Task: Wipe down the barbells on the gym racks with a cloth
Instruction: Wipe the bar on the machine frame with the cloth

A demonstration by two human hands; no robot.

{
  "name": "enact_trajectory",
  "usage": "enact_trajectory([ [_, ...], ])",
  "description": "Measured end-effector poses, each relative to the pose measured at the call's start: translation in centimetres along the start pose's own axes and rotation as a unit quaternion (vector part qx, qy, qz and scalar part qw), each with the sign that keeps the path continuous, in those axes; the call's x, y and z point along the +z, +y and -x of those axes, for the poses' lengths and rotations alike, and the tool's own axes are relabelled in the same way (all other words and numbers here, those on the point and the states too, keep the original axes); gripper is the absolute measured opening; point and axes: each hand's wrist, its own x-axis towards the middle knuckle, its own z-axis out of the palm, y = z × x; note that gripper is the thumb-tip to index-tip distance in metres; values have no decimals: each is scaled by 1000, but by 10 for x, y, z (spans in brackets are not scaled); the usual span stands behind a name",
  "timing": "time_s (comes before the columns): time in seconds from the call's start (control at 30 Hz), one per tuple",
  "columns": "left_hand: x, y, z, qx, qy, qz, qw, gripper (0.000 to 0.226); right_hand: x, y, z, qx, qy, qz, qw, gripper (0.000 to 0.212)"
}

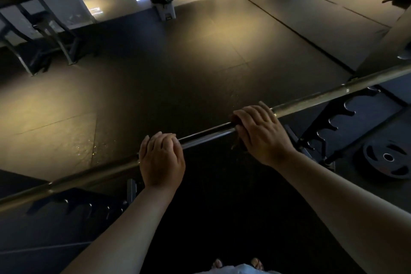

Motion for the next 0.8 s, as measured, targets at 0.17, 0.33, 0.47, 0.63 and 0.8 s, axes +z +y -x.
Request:
enact_trajectory([
  [0.17, 3, 3, 0, -11, 23, -5, 1000, 29, 3, -2, 5, 186, 57, -36, 980, 44],
  [0.33, 5, 6, 2, -16, 51, 2, 999, 30, 5, -25, 2, 46, 0, -47, 998, 41],
  [0.47, 6, 10, 1, -18, 53, -16, 998, 32, 1, 17, 8, 81, 30, -28, 996, 46],
  [0.63, 2, 16, 2, -35, 36, -27, 998, 30, 13, -19, 3, 195, 70, -96, 974, 42],
  [0.8, -2, 13, 2, -34, 9, -32, 999, 34, 9, -23, 5, 12, 1, -44, 999, 46],
])
